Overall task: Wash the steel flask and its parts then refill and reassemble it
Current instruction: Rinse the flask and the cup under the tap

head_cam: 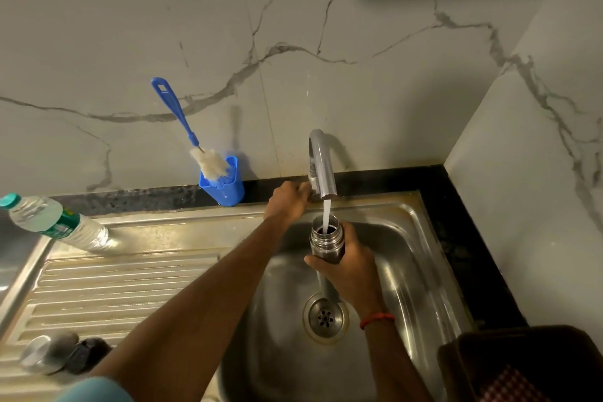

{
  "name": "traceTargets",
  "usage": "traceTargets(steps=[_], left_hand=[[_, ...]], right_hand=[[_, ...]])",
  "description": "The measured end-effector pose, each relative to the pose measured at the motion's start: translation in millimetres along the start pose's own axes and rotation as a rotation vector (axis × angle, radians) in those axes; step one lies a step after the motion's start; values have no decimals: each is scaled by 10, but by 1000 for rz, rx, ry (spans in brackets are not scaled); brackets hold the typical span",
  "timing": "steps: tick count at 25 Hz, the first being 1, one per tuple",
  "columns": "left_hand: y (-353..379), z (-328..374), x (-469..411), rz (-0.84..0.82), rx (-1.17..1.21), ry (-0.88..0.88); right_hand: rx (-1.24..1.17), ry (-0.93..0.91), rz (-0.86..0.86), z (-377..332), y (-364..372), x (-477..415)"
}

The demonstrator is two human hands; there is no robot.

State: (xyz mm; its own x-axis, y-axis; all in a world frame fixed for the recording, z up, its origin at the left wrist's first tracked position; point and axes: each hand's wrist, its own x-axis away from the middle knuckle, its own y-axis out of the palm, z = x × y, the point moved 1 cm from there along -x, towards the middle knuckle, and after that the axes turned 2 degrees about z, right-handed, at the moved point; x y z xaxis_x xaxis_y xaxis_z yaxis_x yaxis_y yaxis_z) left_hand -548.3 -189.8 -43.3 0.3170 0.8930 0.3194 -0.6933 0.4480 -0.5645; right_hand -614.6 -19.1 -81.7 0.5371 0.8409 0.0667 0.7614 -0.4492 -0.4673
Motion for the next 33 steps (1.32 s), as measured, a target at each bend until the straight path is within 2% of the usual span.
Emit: traceTargets(steps=[3, 6, 9, 27, 33], left_hand=[[-1, -86, 38, -26, 47, 28], [-19, -140, 14, -26, 51, 29], [-35, -132, -19, -23, 56, 32], [-87, -71, -76, -38, -8, 55], [-100, -106, -27, -32, -24, 68]], right_hand=[[15, -25, 14, 61, -34, -56], [7, -22, -42, 46, -64, -99], [49, -61, -11, 25, -71, -113], [5, -35, 22, 116, 3, -2], [64, -30, 14, 115, 41, -65]])
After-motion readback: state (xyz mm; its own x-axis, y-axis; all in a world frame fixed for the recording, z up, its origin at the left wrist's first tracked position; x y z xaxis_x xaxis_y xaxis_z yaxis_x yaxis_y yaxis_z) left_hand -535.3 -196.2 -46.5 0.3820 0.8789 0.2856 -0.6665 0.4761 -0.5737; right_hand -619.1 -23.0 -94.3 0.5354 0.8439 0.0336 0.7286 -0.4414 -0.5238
